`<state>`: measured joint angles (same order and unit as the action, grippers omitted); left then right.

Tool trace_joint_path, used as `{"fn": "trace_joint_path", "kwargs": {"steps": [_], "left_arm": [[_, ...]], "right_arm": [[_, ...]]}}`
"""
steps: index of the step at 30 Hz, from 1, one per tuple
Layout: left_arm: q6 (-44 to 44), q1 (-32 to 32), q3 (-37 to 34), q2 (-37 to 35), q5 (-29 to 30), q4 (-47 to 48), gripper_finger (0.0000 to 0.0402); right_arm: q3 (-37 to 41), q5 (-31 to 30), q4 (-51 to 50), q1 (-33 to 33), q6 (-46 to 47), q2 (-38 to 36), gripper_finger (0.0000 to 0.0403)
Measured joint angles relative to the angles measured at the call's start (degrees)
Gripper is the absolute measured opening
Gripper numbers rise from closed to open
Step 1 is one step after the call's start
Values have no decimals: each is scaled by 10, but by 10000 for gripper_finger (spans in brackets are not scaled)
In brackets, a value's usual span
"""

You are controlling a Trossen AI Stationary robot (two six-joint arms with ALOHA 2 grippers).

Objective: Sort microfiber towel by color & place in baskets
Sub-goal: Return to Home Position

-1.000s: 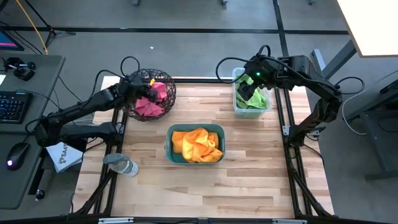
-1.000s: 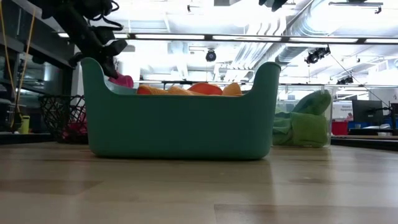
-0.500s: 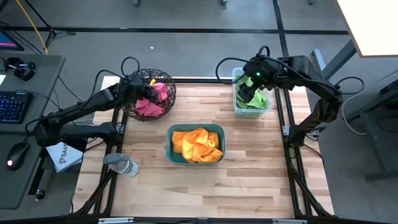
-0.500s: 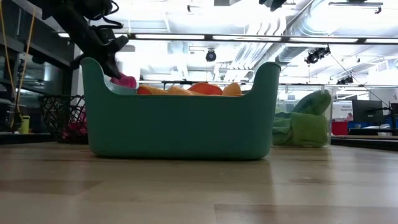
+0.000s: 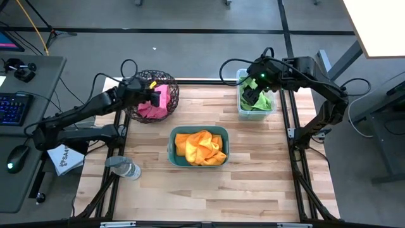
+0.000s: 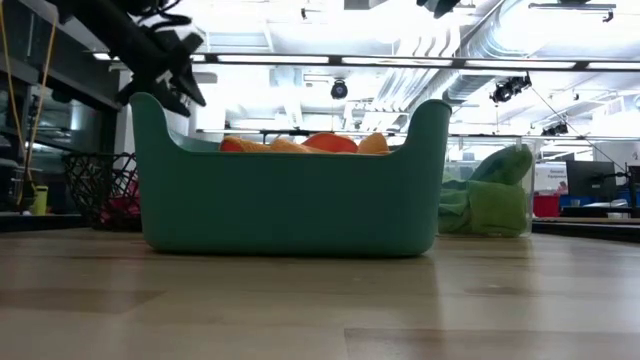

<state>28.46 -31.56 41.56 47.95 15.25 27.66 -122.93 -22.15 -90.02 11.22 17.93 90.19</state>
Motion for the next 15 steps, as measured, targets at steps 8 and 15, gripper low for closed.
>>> {"fn": "trace_joint_path", "kwargs": {"steps": [8, 15], "left_arm": [[22, 15, 0, -41, -19, -67, 217], [52, 50, 0, -49, -42, -158, 219]], "right_arm": [[0, 7, 0, 0, 0, 0, 326], [0, 56, 0, 0, 0, 0, 326]]}}
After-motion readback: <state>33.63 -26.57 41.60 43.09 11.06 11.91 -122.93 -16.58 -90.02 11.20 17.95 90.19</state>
